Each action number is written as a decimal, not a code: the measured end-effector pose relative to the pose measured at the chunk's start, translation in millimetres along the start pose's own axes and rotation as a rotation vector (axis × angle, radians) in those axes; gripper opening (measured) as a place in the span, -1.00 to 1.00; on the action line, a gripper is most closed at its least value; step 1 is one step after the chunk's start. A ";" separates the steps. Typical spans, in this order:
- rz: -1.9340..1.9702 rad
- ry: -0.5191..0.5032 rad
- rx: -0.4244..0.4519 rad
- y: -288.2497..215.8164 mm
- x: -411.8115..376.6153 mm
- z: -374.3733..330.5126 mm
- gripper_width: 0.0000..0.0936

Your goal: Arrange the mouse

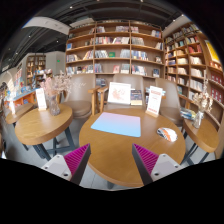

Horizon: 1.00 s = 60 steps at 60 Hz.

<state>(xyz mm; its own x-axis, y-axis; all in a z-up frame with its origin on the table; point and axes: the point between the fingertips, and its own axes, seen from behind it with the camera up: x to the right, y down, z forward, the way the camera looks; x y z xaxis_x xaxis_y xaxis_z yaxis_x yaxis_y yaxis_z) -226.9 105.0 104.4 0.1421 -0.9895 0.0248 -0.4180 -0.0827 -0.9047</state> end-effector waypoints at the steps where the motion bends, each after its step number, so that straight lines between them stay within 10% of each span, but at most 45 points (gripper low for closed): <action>1: 0.004 0.004 -0.003 0.8 1.2 0.1 0.83; 60: 0.004 0.294 -0.090 32.2 297.2 86.1 0.82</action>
<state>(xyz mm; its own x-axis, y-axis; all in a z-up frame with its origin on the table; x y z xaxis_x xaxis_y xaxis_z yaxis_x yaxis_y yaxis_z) -120.8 -181.6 46.1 -0.1201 -0.9806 0.1550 -0.4976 -0.0757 -0.8641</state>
